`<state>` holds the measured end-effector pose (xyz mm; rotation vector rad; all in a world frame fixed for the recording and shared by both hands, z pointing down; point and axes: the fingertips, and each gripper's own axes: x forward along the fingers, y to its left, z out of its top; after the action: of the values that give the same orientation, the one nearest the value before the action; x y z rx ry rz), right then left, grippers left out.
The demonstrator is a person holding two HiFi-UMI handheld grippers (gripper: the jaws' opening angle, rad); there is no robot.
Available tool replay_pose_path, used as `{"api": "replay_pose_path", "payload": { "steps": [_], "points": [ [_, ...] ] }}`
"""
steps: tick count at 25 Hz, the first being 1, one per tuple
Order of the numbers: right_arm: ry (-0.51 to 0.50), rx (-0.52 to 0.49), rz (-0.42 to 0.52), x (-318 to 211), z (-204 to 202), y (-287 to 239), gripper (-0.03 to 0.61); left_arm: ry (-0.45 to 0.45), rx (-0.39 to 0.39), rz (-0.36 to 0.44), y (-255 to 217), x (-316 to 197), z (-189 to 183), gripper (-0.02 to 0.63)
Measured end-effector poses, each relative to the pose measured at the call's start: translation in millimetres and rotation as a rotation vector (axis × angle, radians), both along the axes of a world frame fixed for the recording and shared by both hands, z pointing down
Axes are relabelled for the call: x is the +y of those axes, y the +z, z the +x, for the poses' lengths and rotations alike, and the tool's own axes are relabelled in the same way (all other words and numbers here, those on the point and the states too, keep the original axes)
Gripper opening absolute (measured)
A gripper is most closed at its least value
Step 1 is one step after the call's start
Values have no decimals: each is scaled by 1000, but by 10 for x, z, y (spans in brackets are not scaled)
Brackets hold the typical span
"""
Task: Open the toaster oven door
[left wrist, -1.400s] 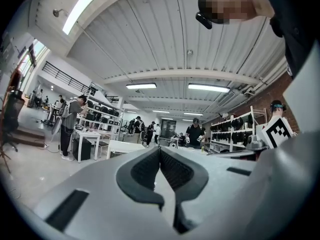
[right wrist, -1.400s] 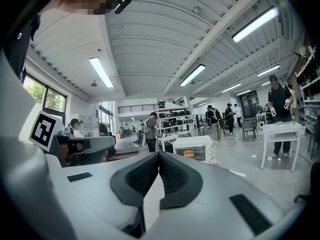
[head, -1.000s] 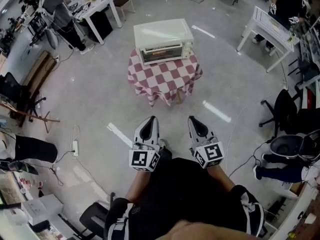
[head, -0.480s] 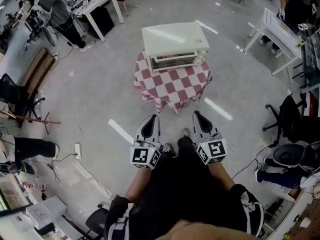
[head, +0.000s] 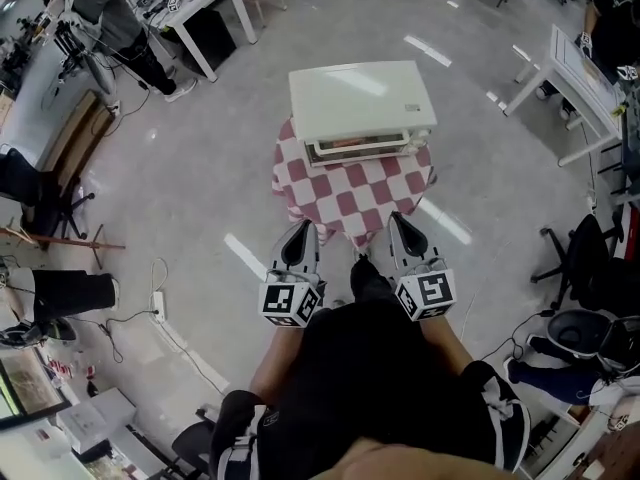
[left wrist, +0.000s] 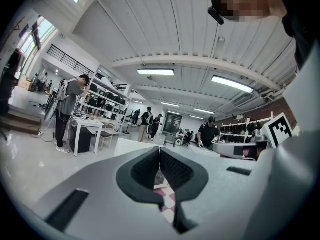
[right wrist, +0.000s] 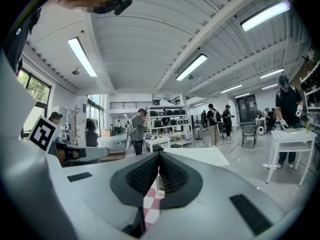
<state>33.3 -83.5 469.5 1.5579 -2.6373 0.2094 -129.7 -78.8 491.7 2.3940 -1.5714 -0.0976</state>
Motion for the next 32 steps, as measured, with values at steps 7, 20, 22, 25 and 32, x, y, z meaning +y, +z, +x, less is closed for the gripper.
{"api": "replay_pose_path", "payload": {
  "steps": [7,20,22,25,32],
  "points": [
    [-43,5,-1,-809,140,-16,26,-61,40,-72,229,-875,68,9],
    [-120,13,-35,-1642,300,135,26,-223,97,-334,1239,-1991,35,18],
    [-125,14,-39,-1719,320,159,26,-235,146,-411,1468,-2100,9,115],
    [-130,18,-42,-1831,351,179,26,-248,243,-501,1688,-2232,-28,175],
    [-126,13,-54,-1958,382,238,26,-252,324,-591,1949,-2391,-68,181]
  ]
}}
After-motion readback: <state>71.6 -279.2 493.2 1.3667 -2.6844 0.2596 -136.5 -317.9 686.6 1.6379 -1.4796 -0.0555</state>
